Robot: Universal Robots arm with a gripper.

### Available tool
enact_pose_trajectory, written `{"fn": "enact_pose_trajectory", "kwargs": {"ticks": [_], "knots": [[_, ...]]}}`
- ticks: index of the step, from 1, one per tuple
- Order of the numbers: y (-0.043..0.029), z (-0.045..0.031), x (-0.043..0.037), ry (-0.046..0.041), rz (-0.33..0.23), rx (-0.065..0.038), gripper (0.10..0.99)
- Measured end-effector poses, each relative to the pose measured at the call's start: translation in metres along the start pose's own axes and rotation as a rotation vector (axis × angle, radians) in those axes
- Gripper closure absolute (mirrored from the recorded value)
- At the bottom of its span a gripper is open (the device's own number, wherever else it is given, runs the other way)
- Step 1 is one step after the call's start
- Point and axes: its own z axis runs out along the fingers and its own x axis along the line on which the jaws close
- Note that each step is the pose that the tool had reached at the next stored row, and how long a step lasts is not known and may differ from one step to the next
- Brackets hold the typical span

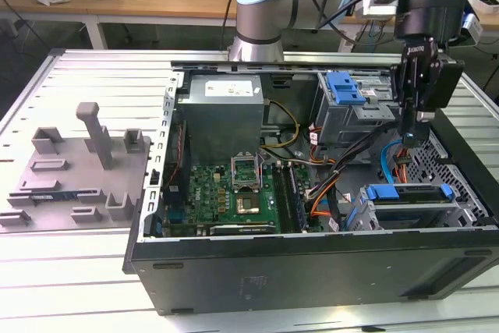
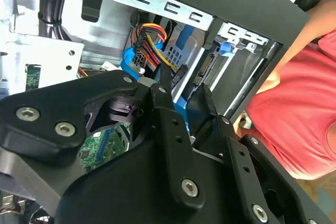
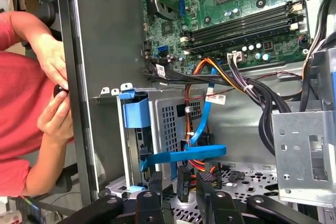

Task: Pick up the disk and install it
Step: 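Insert the first disk wire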

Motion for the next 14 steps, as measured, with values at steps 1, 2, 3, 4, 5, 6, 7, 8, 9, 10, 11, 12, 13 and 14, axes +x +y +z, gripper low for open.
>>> {"fn": "enact_pose_trajectory", "kwargs": {"ticks": [1, 2, 3, 4, 5, 6, 7, 8, 9, 10, 11, 12, 13, 14], "knots": [[0.0001, 0.0011, -0.0007, 0.0024, 0.0, 0.0, 0.698], [0.0001, 0.0017, -0.0012, 0.0051, 0.001, 0.0, 0.698], [0.0001, 0.002, -0.0014, 0.0079, 0.002, 0.0, 0.698], [0.0001, 0.0022, -0.0015, 0.0113, 0.003, -0.001, 0.698], [0.0002, 0.0024, -0.0017, 0.0148, 0.004, -0.001, 0.698], [0.0002, 0.0027, -0.0019, 0.0199, 0.006, -0.002, 0.698], [0.0002, 0.003, -0.0021, 0.0236, 0.007, -0.002, 0.698], [0.0003, 0.0033, -0.0023, 0.027, 0.007, -0.002, 0.698], [0.0003, 0.0036, -0.0025, 0.0311, 0.008, -0.001, 0.698], [0.0003, 0.004, -0.003, 0.0358, 0.008, -0.001, 0.698], [0.0005, 0.004, -0.0046, 0.0449, 0.008, 0.0, 0.698], [0.0007, 0.0038, -0.006, 0.0486, 0.008, 0.001, 0.698], [0.0008, 0.0033, -0.007, 0.0509, 0.008, 0.001, 0.714], [0.0009, 0.003, -0.008, 0.0528, 0.008, 0.001, 0.78]]}}
